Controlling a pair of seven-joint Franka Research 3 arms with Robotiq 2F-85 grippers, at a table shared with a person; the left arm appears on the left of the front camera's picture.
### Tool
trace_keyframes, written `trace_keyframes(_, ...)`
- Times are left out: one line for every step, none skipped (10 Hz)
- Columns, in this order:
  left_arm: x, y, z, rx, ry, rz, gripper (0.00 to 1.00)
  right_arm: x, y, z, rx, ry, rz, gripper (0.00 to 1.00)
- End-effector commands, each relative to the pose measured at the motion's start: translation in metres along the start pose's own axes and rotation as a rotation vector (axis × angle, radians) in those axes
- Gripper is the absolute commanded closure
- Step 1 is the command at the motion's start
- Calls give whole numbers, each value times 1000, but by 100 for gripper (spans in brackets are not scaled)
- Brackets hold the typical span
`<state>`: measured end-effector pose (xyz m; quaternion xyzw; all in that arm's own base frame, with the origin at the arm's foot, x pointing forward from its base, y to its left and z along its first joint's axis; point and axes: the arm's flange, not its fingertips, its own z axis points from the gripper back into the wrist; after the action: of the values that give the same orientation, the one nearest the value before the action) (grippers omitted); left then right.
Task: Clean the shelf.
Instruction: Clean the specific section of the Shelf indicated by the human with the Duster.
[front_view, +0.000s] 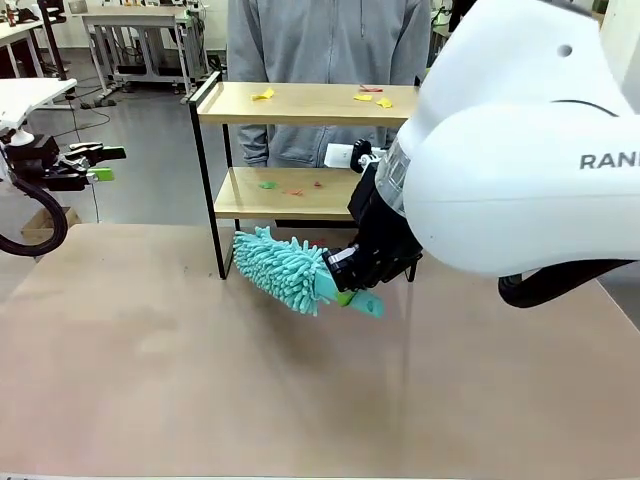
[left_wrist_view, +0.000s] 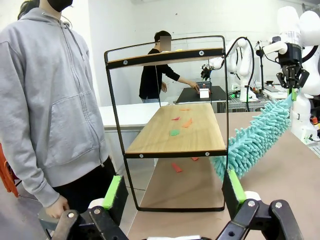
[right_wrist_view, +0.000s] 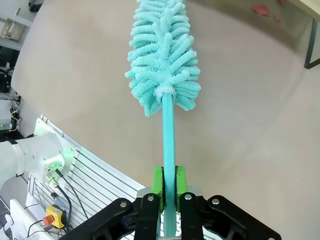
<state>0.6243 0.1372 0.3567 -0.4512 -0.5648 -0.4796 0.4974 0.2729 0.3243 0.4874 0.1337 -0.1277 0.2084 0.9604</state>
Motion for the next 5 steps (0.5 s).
trace_keyframes(2,-1,0,-3,-3,-5,0,0,1,-3,-1,5,3,87)
trace_keyframes(2,-1,0,-3,-3,-5,0,4,25,-20,-27,-20,-26,87)
trace_keyframes(2,-1,0,-3,-3,-5,0,8,35,-31,-24,-44,-64,87)
trace_keyframes(2,-1,0,-3,-3,-5,0,10,43,-41,-52,-53,-103,87)
trace_keyframes(2,-1,0,-3,-3,-5,0,11,50,-49,-55,-83,-141,87)
